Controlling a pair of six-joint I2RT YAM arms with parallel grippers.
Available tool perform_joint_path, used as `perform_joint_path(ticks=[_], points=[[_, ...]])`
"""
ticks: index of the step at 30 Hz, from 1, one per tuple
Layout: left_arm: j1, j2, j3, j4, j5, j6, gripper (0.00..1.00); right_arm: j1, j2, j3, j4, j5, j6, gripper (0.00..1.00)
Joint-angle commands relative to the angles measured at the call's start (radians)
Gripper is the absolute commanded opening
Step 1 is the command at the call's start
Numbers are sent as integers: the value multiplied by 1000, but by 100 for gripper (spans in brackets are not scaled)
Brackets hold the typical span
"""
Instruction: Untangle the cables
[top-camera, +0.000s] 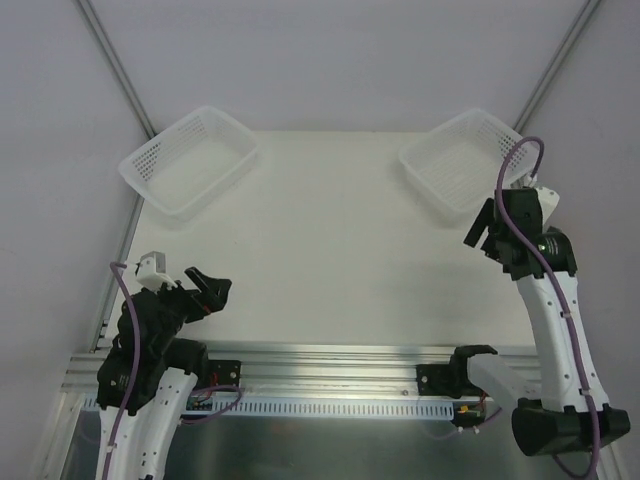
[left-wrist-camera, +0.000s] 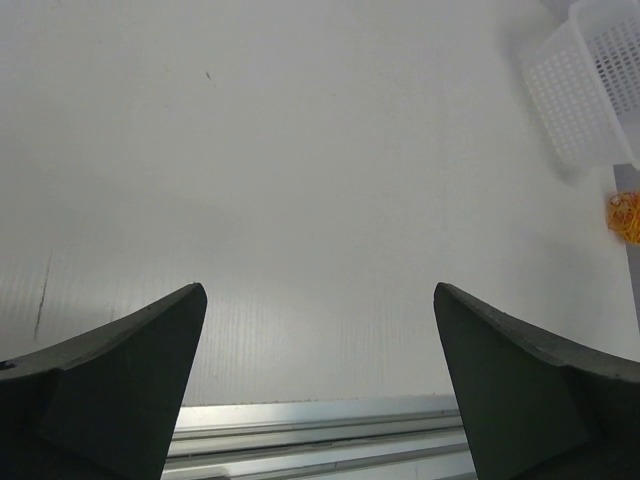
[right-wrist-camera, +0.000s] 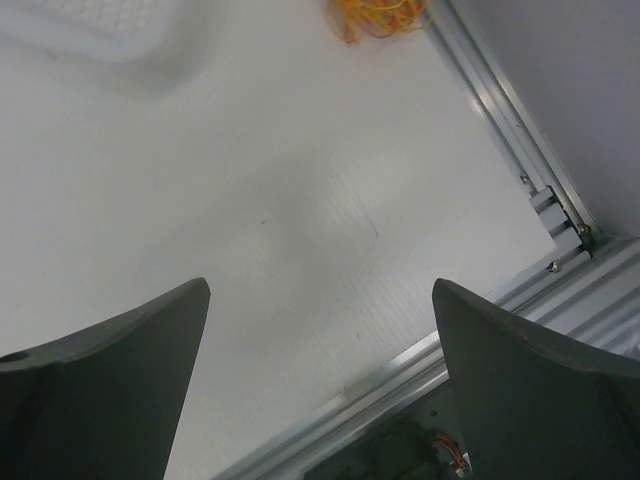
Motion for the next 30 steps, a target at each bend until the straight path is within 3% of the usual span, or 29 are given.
perform_joint_path(ticks=[1, 4, 9, 19, 30], points=[[-15, -19, -23, 108, 5, 15, 99, -137, 64, 57, 96, 57, 63, 100], [-15, -31, -41, 128, 21, 28, 99, -301, 148, 56, 156, -17, 124, 100], [-15, -62, -47, 129, 26, 28, 99, -437, 324, 72, 294, -87, 204, 100], [10, -62, -47, 131, 54, 29, 99, -481, 616, 128, 554, -21, 304, 99], [94, -59, -52, 139, 89, 40, 99, -486, 920, 191, 635, -61, 369, 100]])
